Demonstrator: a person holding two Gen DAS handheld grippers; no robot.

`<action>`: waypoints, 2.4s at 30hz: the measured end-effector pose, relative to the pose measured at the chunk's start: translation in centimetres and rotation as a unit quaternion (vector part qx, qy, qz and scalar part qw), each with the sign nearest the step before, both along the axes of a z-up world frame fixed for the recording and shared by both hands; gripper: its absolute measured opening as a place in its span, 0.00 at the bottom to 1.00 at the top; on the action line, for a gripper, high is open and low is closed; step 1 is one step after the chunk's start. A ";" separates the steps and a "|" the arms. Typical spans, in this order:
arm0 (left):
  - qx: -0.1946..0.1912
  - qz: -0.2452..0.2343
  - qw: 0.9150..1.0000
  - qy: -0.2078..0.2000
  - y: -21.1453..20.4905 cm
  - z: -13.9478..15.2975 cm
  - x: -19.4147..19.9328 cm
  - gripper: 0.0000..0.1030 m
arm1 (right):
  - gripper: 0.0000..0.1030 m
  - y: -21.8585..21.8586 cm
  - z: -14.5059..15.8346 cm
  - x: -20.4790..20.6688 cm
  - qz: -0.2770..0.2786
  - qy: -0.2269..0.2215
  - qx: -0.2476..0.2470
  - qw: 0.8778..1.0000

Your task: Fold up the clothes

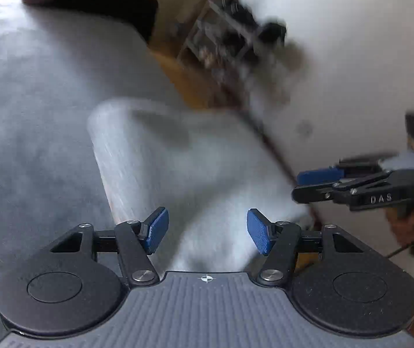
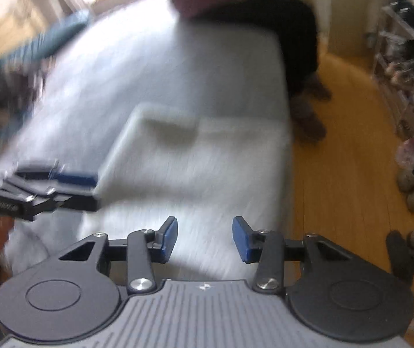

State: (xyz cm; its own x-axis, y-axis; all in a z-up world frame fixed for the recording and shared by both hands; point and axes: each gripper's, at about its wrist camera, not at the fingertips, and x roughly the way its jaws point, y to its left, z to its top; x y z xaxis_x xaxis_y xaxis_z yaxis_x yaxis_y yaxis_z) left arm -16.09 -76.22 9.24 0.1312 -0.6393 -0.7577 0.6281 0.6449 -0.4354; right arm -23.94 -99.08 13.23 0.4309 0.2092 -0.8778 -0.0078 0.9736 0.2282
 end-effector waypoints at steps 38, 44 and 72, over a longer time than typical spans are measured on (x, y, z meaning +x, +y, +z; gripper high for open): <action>0.018 -0.035 0.997 -0.071 -0.6 0.7 3.7 0.60 | 0.24 -3.2 -0.8 2.5 -0.061 -0.018 0.005 0.998; 0.065 -0.043 0.995 -0.062 -0.3 -2.6 0.7 0.61 | 0.24 0.2 -4.9 -0.4 -0.065 0.050 -0.001 0.997; 0.095 0.045 0.987 -0.123 4.2 15.1 -6.8 0.85 | 0.57 9.0 8.9 -9.4 -0.172 0.046 -0.046 0.983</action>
